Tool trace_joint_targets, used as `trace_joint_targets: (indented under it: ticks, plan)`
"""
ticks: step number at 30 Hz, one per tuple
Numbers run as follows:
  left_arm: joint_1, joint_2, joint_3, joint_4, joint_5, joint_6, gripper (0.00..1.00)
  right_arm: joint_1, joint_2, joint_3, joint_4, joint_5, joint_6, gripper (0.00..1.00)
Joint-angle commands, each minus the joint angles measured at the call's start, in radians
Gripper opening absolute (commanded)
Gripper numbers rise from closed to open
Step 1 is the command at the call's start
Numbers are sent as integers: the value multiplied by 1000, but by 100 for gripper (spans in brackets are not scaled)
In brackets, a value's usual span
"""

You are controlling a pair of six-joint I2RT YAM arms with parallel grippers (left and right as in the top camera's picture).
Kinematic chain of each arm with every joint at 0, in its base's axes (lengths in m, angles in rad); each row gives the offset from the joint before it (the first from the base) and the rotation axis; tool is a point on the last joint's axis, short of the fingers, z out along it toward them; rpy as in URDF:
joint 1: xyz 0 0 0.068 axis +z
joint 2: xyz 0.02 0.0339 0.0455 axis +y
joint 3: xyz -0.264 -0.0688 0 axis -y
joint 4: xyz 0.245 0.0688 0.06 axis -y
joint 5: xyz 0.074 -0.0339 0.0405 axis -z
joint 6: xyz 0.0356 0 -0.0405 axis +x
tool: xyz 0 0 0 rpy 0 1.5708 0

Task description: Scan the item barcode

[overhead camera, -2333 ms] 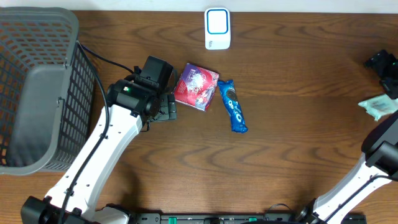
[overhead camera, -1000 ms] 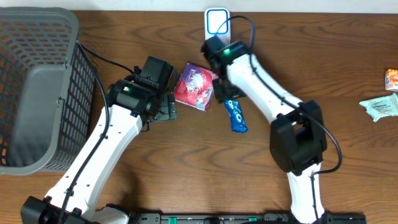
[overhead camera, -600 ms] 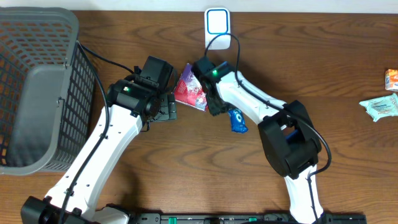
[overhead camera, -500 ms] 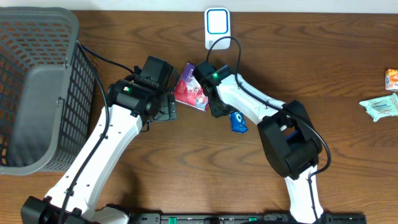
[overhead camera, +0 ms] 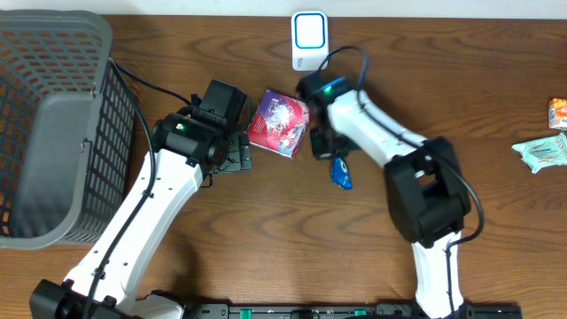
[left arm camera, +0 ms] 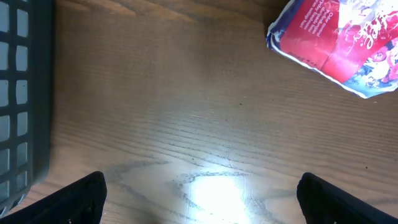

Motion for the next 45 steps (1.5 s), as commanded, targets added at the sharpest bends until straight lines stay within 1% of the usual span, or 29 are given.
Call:
trace_joint_targets:
  ticks: [1,4,8,11,12,14,15,16,18,21,25,31,35,36,37,40,41,42,43,44,45]
  plan:
    - [-3,2,2,-6,-12,-6,98,-109,-12,102,-25,-374,-144,1]
    - [-3,2,2,-6,-12,-6,98,-222,-12,105,-26,-673,-265,1]
    - [-3,2,2,-6,-12,-6,98,-360,-1,43,-39,-881,-359,1]
    - [-3,2,2,-6,-12,-6,98,-453,0,-76,9,-1048,-424,2]
    - [-3,2,2,-6,-12,-6,98,-476,0,-112,26,-1074,-423,3]
    - [-3,2,2,-6,-12,-6,98,-529,0,-195,64,-1110,-412,14]
    - [-3,2,2,-6,-12,-6,98,-557,0,-236,83,-1109,-383,17]
    - [-3,2,2,-6,-12,-6,98,-583,0,-269,95,-1109,-367,17]
    - [-3,2,2,-6,-12,-6,98,-634,0,-311,112,-1089,-364,14]
    - [-3,2,2,-6,-12,-6,98,-707,-4,-303,89,-961,-349,11]
    - [-3,2,2,-6,-12,-6,98,-774,-27,-236,-18,-853,-338,10]
    - [-3,2,2,-6,-12,-6,98,-771,-116,-107,-142,-652,-318,14]
    - [-3,2,2,-6,-12,-6,98,-722,-187,-95,-148,-632,-319,21]
    - [-3,2,2,-6,-12,-6,98,-708,-195,-95,-148,-632,-319,25]
    - [-3,2,2,-6,-12,-6,98,-692,-201,-95,-148,-632,-319,31]
    - [-3,2,2,-6,-12,-6,98,-640,-202,-98,-145,-599,-319,46]
    - [-3,2,2,-6,-12,-6,98,-624,-199,-101,-140,-577,-319,56]
    - [-3,2,2,-6,-12,-6,98,-609,-198,-106,-135,-552,-319,70]
    - [-3,2,2,-6,-12,-6,98,-594,-198,-114,-127,-531,-318,80]
    - [-3,2,2,-6,-12,-6,98,-578,-198,-127,-117,-515,-318,89]
    - [-3,2,2,-6,-12,-6,98,-563,-198,-141,-109,-506,-316,95]
